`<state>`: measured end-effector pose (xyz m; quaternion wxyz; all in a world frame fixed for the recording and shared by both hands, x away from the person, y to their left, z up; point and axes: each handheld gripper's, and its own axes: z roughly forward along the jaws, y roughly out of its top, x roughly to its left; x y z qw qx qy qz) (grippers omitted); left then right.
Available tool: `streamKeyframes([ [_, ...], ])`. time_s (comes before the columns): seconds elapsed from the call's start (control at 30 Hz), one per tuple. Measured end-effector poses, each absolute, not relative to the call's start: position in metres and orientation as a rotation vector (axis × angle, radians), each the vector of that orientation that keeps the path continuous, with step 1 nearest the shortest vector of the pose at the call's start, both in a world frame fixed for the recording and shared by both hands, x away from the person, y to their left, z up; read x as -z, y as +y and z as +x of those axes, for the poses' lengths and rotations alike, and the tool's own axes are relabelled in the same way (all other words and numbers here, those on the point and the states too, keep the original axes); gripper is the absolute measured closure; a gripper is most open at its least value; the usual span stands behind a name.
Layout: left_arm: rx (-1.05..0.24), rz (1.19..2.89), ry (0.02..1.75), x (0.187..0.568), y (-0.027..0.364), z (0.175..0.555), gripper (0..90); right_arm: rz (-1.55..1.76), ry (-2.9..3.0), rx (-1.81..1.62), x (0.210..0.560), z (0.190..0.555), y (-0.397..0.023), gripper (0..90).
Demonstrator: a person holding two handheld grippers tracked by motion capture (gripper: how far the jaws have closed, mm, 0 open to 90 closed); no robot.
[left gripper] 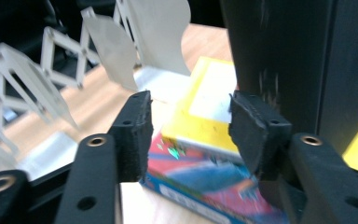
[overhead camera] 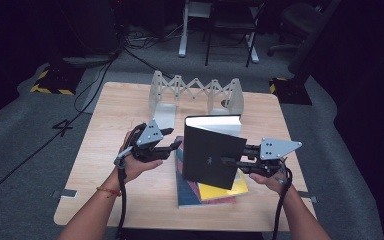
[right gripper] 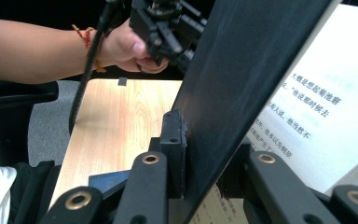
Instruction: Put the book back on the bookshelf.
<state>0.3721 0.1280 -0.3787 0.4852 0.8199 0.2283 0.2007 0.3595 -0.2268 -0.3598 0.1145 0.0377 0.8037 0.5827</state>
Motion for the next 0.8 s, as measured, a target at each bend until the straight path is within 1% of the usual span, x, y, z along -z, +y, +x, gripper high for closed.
streamKeyframes([
  [0.17, -0.432, 2.010, 0.577, 0.396, 0.136, 0.366, 40.1, 0.105, 2.360, -1.700, 0.362, 0.358, -0.228, 76.5],
  [0.23, -0.387, 2.004, 0.580, 0.401, 0.137, 0.363, 38.0, 0.110, 2.361, -1.700, 0.362, 0.357, -0.228, 76.6],
  [0.3, -0.382, 2.012, 0.571, 0.404, 0.135, 0.361, 35.6, 0.110, 2.359, -1.700, 0.363, 0.356, -0.229, 76.5],
  [0.6, -0.302, 2.029, 0.523, 0.417, 0.120, 0.347, 27.5, 0.113, 2.359, -1.691, 0.365, 0.353, -0.230, 76.5],
  [0.8, -0.283, 2.036, 0.474, 0.418, 0.102, 0.343, 25.3, 0.101, 2.361, -1.670, 0.366, 0.347, -0.231, 76.5],
])
